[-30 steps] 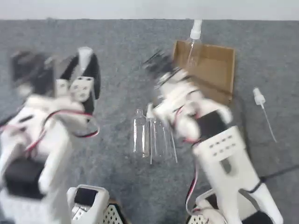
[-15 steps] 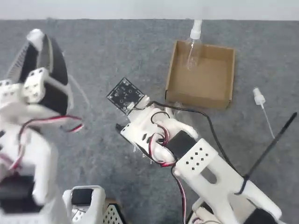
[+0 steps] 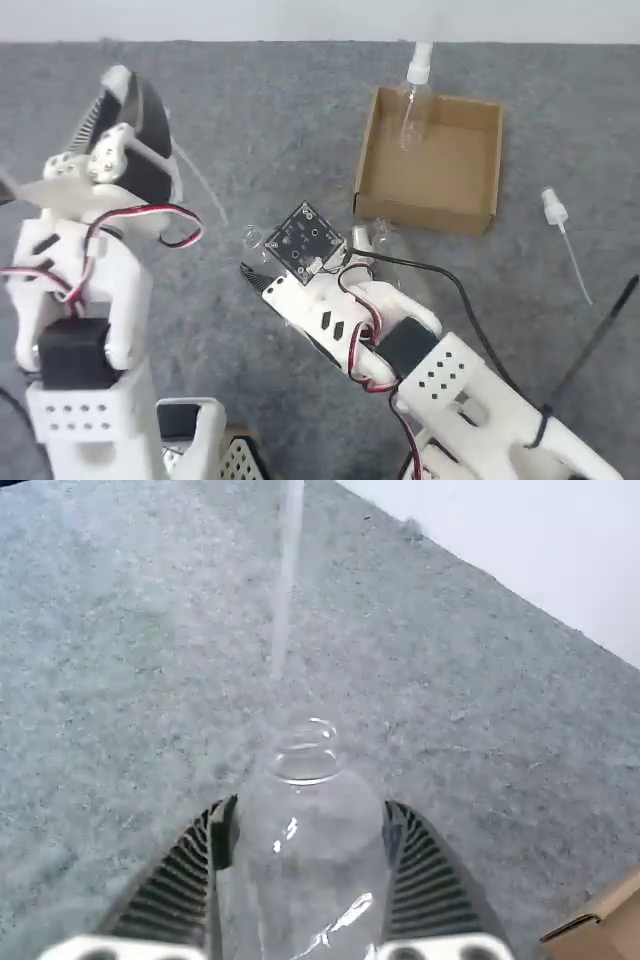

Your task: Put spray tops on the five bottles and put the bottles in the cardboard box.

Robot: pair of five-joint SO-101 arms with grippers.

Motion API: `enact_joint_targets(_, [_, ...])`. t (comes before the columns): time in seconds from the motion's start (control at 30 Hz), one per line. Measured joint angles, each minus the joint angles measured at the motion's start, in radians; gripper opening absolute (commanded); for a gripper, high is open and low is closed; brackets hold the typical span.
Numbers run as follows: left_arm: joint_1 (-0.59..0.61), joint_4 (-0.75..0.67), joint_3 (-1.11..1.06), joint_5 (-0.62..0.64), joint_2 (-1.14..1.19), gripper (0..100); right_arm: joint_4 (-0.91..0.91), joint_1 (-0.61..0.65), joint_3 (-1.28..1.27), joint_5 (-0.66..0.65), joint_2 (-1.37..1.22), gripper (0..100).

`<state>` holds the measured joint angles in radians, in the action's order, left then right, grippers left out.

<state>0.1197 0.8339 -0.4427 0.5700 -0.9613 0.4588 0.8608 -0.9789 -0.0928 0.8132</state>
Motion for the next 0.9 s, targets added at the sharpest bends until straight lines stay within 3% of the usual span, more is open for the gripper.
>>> enact_joint_targets(0.3, [-0.072,-0.015,-0.098,0.008,-0.003,1,0.0,0.002,-0.002,0.0,0.0,0.5])
enact_joint_targets(0.9, [-0.074,-0.041,-0.1,0.005,-0.006,1,0.0,0.005,-0.032,0.0,0.003,0.6])
